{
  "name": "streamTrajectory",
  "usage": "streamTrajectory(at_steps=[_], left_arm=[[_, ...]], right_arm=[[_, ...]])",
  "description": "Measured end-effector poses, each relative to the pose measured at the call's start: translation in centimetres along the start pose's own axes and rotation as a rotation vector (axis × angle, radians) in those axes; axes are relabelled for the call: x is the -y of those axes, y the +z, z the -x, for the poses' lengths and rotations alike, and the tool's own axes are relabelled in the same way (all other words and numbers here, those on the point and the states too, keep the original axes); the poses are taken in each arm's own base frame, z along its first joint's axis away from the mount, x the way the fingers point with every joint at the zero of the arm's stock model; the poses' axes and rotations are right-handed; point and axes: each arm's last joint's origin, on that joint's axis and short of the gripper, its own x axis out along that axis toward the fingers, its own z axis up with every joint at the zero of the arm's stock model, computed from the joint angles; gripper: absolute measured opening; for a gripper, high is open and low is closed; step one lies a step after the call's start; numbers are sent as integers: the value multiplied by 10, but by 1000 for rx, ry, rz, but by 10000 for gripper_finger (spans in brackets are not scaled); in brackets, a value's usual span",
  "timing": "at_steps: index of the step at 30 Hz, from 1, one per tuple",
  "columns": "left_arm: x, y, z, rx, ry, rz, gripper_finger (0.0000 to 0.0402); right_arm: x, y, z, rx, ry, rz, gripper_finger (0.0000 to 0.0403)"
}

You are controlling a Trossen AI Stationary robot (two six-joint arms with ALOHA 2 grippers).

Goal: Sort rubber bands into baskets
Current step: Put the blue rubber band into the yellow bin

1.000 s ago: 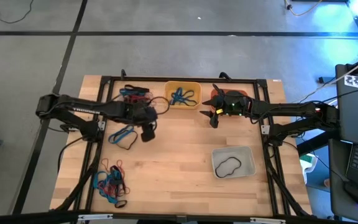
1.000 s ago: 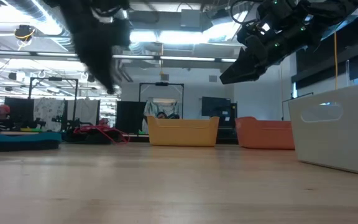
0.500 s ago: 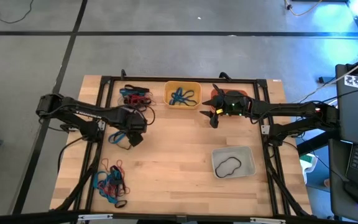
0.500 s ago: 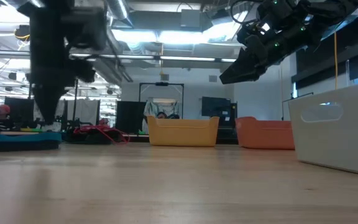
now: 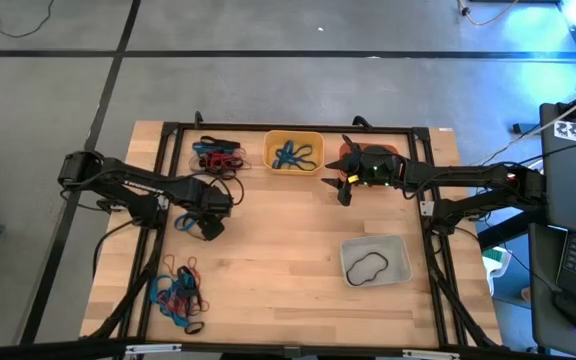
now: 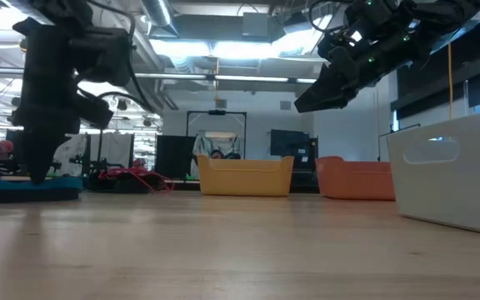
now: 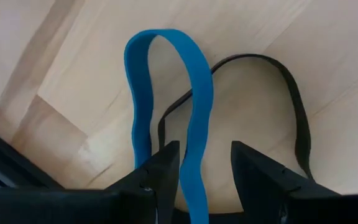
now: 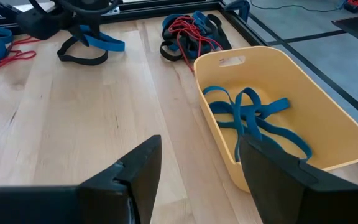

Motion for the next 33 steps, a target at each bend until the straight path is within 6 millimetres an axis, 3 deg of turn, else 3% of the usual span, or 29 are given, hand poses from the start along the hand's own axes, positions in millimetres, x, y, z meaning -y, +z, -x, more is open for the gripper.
streamTrajectory(at_steps=[10, 21, 26, 33], left_arm=[[3, 2, -3, 31, -39, -57, 130], [7, 7, -1, 89, -68, -183, 8], [10, 14, 18, 115, -89, -203, 13], [15, 28, 60, 274, -137, -253, 4]], right_arm=[[0, 0, 0, 0, 0, 0, 214], [0, 0, 0, 0, 0, 0, 214], [0, 0, 0, 1, -10, 0, 214], [1, 0, 0, 4, -20, 0, 214]])
